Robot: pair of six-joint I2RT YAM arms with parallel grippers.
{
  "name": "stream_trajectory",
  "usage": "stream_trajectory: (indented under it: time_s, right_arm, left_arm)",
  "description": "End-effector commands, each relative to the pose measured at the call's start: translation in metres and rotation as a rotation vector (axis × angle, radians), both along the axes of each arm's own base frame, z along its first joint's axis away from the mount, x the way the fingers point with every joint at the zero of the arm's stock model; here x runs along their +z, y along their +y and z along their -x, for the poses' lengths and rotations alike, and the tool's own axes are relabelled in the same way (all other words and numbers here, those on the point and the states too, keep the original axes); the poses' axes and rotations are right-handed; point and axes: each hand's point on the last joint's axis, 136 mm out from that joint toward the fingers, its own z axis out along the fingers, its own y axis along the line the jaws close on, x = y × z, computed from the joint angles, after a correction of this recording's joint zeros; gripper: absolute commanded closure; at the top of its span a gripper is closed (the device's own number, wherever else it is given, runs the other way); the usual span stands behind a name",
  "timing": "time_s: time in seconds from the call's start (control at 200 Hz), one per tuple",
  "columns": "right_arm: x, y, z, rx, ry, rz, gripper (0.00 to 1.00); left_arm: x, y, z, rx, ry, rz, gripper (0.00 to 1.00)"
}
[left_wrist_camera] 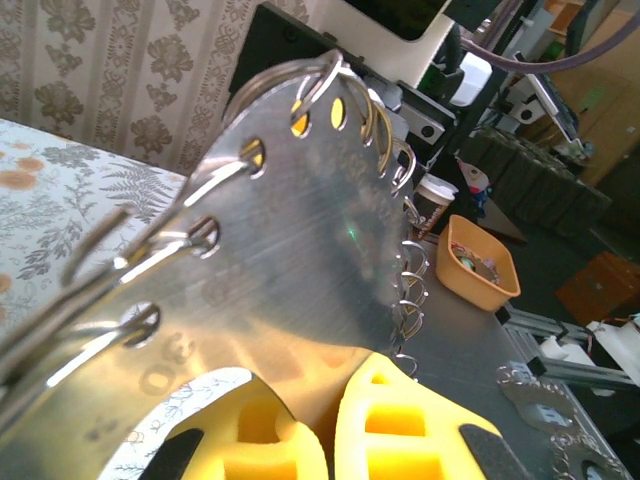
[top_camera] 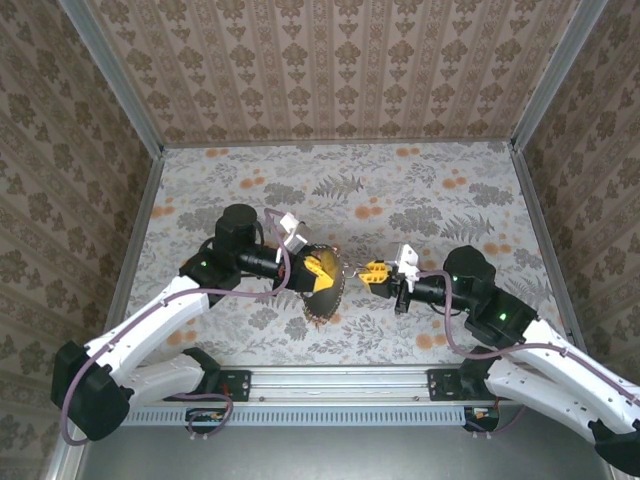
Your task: Put the keys on the keyring
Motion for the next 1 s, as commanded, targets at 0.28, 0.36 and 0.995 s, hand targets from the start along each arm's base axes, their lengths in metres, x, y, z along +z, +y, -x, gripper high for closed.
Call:
stream_trajectory:
  time_s: [0.28, 0.36, 0.995]
  right_arm:
    - [0.038, -0.008, 0.016, 0.026, -0.09, -0.064, 1.0]
    - [0.044, -0.004, 0.019, 0.056, -0.106, -0.077, 1.0]
    - [0.055, 0.013, -0.005, 0.0, -0.061, -0.019, 1.0]
  left_arm:
    - [0.009, 0.006, -0.006, 0.045, -0.09, 0.038, 1.0]
    - [0.004, 0.003, -0.008, 0.053, -0.085, 0.02, 1.0]
    - [-0.015, -0.002, -0.02, 0.131, -0.084, -0.044, 0.55]
